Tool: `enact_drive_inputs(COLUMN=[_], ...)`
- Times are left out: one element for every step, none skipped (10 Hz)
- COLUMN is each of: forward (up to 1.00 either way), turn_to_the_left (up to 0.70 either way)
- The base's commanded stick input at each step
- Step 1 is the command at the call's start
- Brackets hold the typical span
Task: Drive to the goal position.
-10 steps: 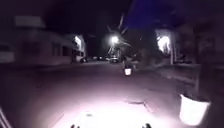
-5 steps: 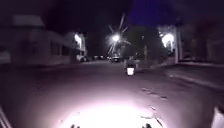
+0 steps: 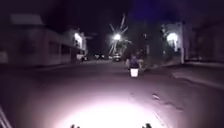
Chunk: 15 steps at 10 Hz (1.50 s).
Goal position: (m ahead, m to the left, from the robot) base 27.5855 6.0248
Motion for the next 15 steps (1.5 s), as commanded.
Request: enact_drive_inputs(forward=[0.85, 0.85, 0.85, 0.85, 0.85, 0.85, 0.85, 0.85, 0.85, 0.85, 0.85, 0.85, 0.85, 0.85, 0.85], turn_to_the_left=[0.0, 0.0, 0.0, 0.0, 0.0, -0.34, -0.3, -0.07, 0.0, 0.0, 0.0, 0.0, 0.0, 0.0, 0.0])
